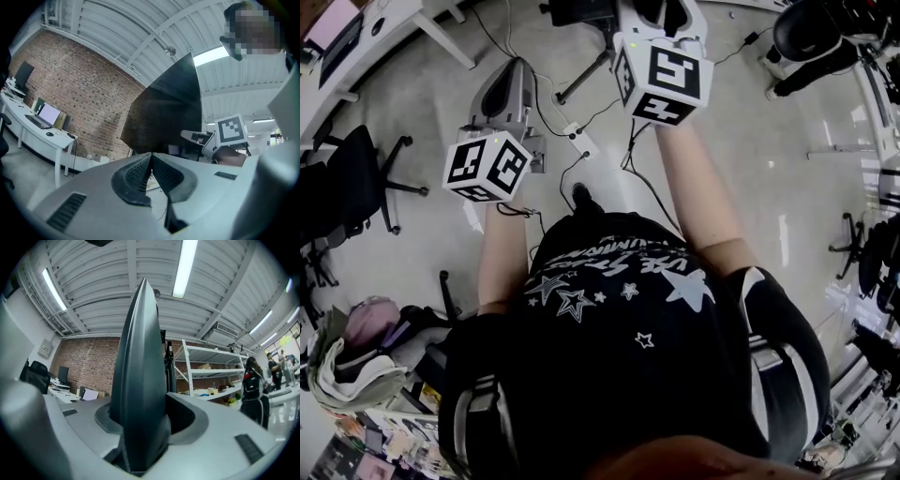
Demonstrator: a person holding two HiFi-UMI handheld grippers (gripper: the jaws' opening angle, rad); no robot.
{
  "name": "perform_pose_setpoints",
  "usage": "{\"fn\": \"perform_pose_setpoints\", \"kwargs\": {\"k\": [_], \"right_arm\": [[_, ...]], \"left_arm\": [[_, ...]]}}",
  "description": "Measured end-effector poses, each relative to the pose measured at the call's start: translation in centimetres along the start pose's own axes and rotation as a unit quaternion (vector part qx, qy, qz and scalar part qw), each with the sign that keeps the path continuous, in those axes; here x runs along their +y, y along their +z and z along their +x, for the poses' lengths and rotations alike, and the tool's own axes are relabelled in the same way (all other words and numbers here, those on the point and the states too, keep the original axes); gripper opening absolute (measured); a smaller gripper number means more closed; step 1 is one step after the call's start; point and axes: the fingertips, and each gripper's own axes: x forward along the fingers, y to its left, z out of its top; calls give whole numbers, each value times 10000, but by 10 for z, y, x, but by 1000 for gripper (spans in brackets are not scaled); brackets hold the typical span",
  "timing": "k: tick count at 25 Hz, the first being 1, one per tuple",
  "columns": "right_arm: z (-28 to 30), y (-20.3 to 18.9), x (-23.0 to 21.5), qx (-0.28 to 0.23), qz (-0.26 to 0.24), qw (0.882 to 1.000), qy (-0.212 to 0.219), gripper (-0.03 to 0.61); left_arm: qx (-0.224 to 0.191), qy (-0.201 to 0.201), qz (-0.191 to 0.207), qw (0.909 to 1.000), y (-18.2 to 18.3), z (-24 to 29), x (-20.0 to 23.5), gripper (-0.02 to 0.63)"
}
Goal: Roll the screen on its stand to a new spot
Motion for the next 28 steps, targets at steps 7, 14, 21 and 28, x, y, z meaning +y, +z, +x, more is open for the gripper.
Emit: {"fn": "perform_pose_setpoints", "kwargs": {"k": [7,14,21,28], "right_arm": [[-31,4,-8,-5,22,10000,-25,212],[-37,2,-25,131,272,9995,-19,212],[-36,0,-11,176,232,9996,38,211],[-39,8,-21,51,217,9998,6,210]], "left_arm": [[17,-90,52,9999,-2,-20,-31,12],[21,-24,78,10000,-6,-49,-50,12],[-19,14,141,9999,-5,-70,-65,12],[-9,65,223,9997,-3,-85,-76,12]]}}
